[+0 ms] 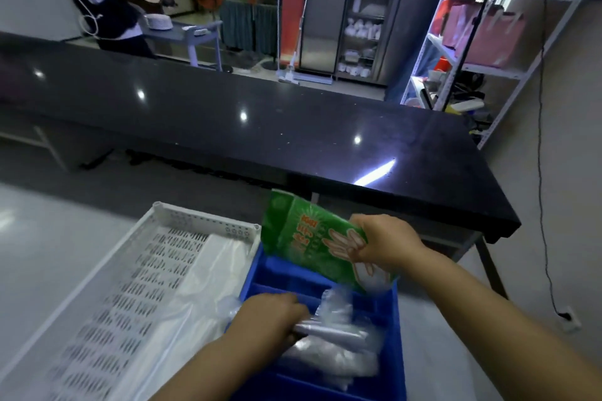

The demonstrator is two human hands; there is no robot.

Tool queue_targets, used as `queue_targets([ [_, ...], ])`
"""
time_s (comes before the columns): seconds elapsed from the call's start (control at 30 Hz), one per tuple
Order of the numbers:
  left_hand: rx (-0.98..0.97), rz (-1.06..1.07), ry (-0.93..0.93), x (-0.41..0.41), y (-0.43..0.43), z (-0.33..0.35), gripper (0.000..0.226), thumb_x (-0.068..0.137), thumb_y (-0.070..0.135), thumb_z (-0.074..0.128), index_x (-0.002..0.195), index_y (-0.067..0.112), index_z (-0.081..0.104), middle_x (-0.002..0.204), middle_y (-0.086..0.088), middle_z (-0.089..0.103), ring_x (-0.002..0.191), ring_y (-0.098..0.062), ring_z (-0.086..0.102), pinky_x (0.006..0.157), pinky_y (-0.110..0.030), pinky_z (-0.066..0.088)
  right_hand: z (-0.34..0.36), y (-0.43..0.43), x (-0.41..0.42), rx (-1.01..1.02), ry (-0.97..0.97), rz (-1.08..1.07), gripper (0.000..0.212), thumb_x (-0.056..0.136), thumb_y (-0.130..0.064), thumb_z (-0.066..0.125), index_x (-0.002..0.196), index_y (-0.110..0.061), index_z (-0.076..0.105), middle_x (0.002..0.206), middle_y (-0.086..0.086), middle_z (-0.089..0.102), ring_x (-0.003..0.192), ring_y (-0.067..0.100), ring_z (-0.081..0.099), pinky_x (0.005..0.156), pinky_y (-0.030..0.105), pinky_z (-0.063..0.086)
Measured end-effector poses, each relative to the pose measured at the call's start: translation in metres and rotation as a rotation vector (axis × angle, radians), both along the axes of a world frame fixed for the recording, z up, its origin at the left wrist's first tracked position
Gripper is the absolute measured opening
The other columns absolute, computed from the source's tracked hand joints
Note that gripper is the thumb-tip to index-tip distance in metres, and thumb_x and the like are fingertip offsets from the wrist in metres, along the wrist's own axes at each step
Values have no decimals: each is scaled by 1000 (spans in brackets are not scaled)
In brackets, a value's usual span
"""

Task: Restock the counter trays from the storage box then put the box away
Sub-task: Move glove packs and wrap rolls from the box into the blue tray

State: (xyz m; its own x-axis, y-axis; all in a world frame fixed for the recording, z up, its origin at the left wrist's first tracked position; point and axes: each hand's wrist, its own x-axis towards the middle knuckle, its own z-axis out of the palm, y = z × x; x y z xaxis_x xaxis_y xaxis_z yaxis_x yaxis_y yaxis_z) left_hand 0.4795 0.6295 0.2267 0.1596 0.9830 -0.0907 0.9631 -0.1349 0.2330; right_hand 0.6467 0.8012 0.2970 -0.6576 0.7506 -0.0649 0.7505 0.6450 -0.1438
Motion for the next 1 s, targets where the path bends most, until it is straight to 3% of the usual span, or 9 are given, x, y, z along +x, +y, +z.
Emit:
queue_targets([
  [0.17, -6, 36, 7, -2, -14, -1, 28, 88, 40, 44, 101, 20, 58, 106, -5, 60, 100, -29, 56, 75, -38, 42, -26, 5, -12, -128, -118, 86, 25, 68, -38, 72, 77, -35, 49, 74, -13, 58, 68, 9, 53, 50, 23, 33],
  [0.23, -4, 22, 10, -1, -17, 0, 26, 87, 39, 46, 102, 20, 58, 106, -5, 60, 100, -30, 56, 74, -38, 41, -34, 5, -16, -153, -154, 125, 26, 67, -38, 72, 85, -31, 55, 83, -10, 64, 75, 12, 58, 59, 28, 45],
  [0.3, -14, 16, 11, 1, -20, 0, 24, 87, 37, 47, 101, 20, 58, 106, -5, 60, 99, -30, 56, 71, -37, 40, -36, 8, -19, -133, -175, 136, 32, 68, -40, 72, 94, -30, 55, 91, -7, 66, 80, 15, 60, 64, 31, 47],
  [0.37, -25, 8, 7, 2, -22, 1, 23, 86, 35, 47, 101, 21, 57, 105, -5, 59, 97, -30, 56, 70, -37, 39, -36, 10, -22, 21, -248, 165, 43, 71, -45, 68, 107, -29, 50, 99, -3, 66, 86, 20, 60, 64, 31, 42],
  [0.47, -38, 0, 25, 2, -23, 2, 23, 85, 33, 46, 101, 21, 57, 105, -6, 59, 98, -31, 56, 71, -37, 41, -46, 6, -27, 251, -248, 184, 66, 76, -50, 63, 131, -24, 39, 121, 1, 58, 107, 24, 55, 82, 36, 41],
  [0.6, 3, 11, 11, 1, -26, 4, 21, 85, 32, 48, 98, 20, 58, 102, -5, 61, 94, -30, 57, 70, -36, 42, -58, -7, -27, 410, -78, 206, 43, 90, -48, 44, 126, -25, 51, 128, 3, 55, 113, 25, 49, 88, 38, 38],
  [0.77, 16, 28, -10, -1, -28, 4, 29, 86, 37, 43, 99, 19, 60, 105, -7, 62, 99, -33, 57, 74, -37, 43, -67, -16, -22, 291, -148, 210, 44, 92, -42, 44, 134, -31, 41, 140, 4, 42, 120, 28, 39, 96, 40, 32],
  [0.9, 54, 52, -11, -5, -23, 7, 27, 87, 38, 44, 102, 22, 59, 105, -2, 61, 99, -26, 56, 72, -34, 39, -43, -27, -21, 223, 189, 39, 46, 91, -34, 53, 135, -24, 47, 129, -1, 53, 115, 21, 47, 94, 35, 38],
  [1.0, 92, 52, -21, -8, -15, 10, 27, 87, 42, 46, 100, 23, 59, 102, 0, 62, 95, -23, 58, 66, -30, 34, -19, -45, -18, -133, 368, 98, 34, 90, -42, 52, 119, -25, 59, 112, -2, 64, 99, 15, 58, 88, 39, 49],
])
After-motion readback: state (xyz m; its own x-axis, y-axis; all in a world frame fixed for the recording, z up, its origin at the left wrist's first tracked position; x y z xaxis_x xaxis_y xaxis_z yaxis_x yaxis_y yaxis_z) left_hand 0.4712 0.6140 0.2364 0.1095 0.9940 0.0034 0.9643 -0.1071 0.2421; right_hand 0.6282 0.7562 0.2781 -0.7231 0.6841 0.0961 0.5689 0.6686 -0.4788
